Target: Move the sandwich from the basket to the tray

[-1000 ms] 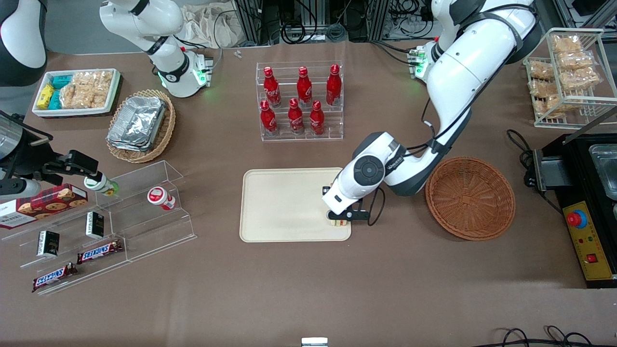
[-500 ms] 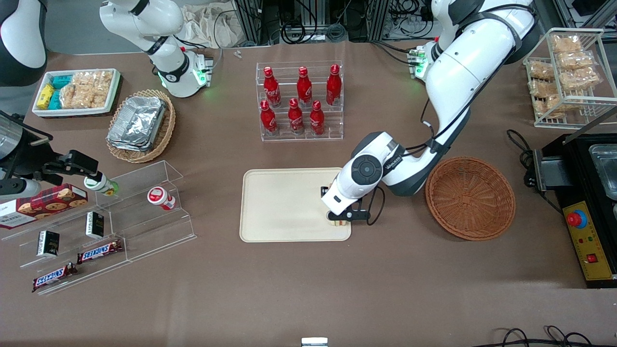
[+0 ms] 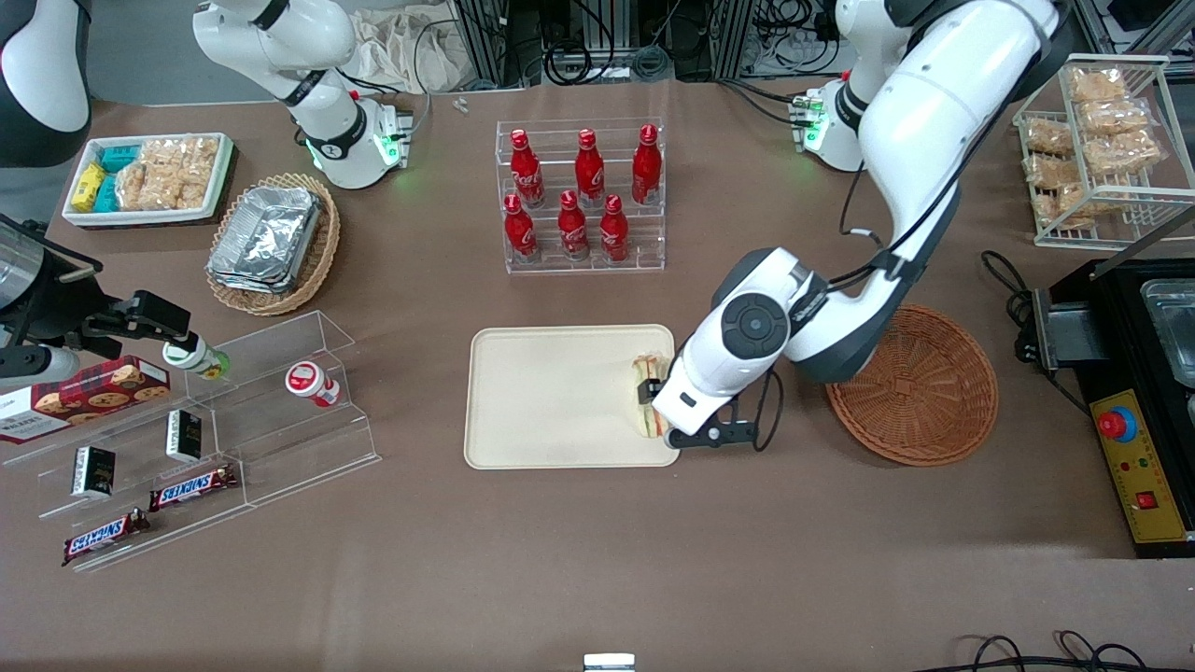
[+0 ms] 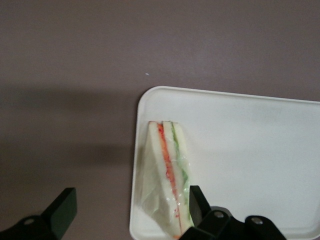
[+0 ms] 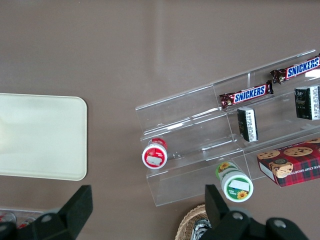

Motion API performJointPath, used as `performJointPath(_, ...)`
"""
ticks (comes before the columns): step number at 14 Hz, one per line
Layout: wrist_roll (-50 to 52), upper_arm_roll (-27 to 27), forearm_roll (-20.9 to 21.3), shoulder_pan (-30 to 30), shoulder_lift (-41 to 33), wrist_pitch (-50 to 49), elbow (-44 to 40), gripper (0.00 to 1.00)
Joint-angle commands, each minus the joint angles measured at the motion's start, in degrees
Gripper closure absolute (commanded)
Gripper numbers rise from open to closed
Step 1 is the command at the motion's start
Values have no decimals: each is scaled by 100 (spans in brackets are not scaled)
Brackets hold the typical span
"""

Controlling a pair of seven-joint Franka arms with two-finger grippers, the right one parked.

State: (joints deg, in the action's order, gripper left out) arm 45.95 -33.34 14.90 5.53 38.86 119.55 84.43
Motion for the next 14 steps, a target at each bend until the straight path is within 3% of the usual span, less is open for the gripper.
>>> performJointPath(1,-67,-93,-119,-472,-448,-772,-128,0)
performJointPath(4,-515,-357,-381,-1088,-940,-1388,-128,0)
performJointPath(10,-1851,-269,-576,-1941,-1732,-2567,-155,0)
performJointPath(14,-2501,388,-594,-1933,-1996,-2735,-155,0)
